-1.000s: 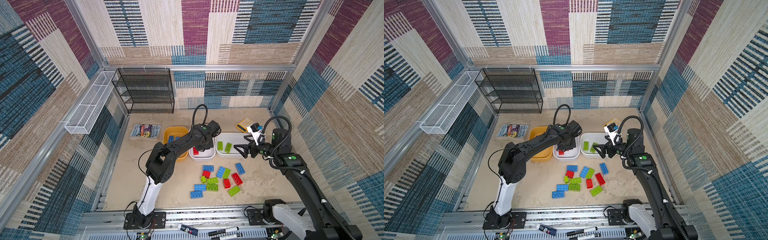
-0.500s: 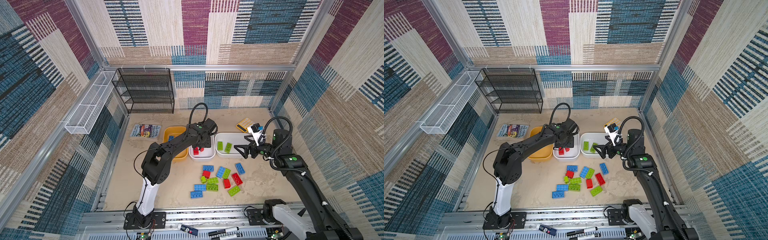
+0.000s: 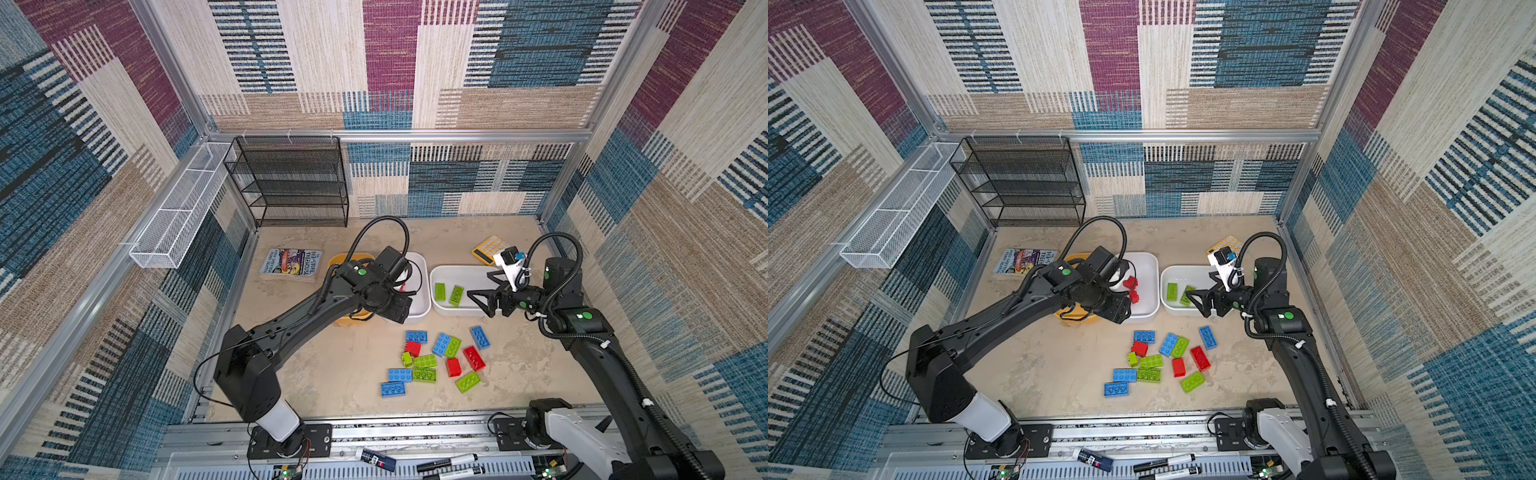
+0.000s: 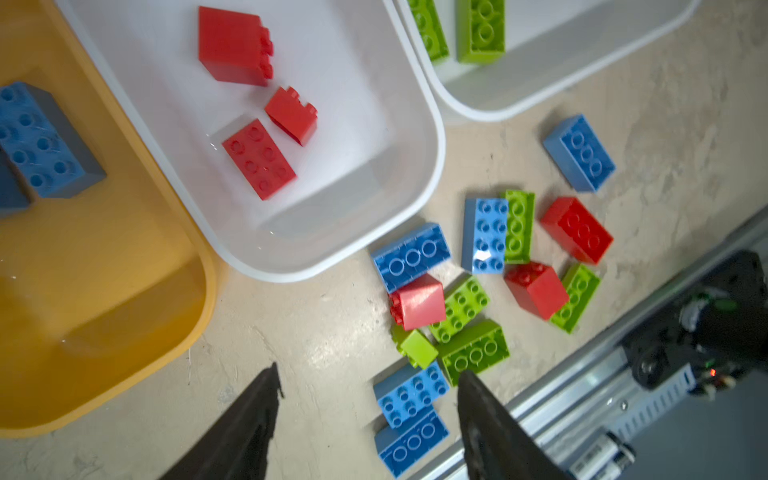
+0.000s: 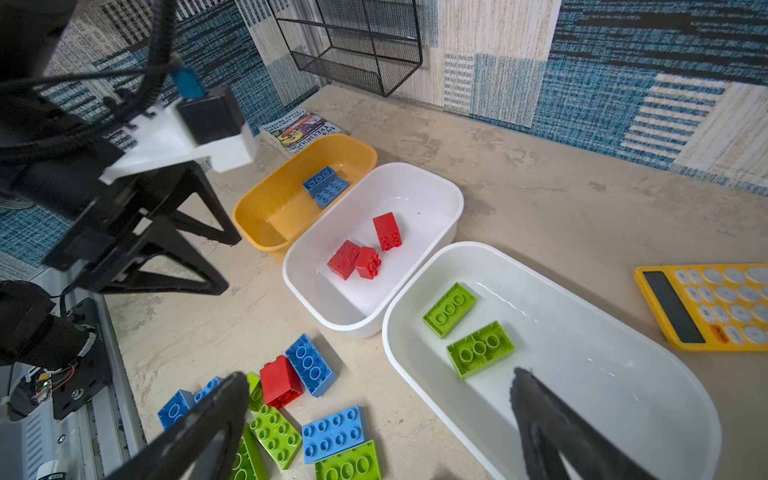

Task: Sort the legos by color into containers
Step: 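Return the left gripper to the pile and grasp a blue brick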

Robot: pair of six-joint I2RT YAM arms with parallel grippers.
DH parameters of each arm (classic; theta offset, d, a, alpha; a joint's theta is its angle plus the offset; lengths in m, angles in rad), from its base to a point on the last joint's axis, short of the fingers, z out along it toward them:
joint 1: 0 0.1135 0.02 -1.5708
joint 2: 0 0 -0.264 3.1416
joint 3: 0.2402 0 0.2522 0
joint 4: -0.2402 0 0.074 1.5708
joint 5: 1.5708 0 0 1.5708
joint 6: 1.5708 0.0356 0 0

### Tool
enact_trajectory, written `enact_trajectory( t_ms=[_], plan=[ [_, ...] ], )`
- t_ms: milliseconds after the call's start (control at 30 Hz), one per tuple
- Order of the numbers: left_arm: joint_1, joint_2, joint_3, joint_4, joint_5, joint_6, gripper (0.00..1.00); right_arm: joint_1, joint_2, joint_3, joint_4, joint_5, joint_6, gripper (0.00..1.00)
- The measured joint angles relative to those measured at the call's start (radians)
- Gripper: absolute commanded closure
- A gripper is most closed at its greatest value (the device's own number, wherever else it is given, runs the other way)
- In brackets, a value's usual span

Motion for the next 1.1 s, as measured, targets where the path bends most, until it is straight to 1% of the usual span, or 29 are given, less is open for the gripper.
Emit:
enact_trajectory(
  t_ms=[100,233,367,533,600,767,967,1100],
  plan=[
    [-0.014,-0.079,-0.097,-0.019,0.048,0.115,0.32,0.000,0.004,0.003,0.000,0.000,0.000,0.01],
    [-0.042,-0.156,-0.206,-0.027,0.090,0.214,0.33,0.000,0.011,0.003,0.000,-0.002,-0.001,0.01],
    [-0.114,-0.214,-0.326,-0.003,0.109,0.329,0.33,0.000,0.018,0.004,0.000,-0.003,-0.001,0.01],
    [-0.168,-0.262,-0.452,0.060,0.111,0.441,0.33,0.000,0.020,0.004,-0.001,-0.003,-0.001,0.01],
    [-0.193,-0.267,-0.502,0.089,0.107,0.472,0.33,0.000,0.019,0.003,-0.002,-0.003,-0.001,0.01],
    [-0.271,-0.254,-0.597,0.168,0.052,0.530,0.34,0.000,0.017,0.003,-0.002,-0.003,-0.004,0.01],
    [-0.309,-0.196,-0.610,0.234,-0.016,0.573,0.37,0.000,0.023,0.003,-0.005,-0.003,-0.004,0.01],
    [-0.330,-0.164,-0.617,0.260,-0.029,0.596,0.41,0.000,0.030,0.005,-0.007,-0.003,-0.004,0.01]
  ],
)
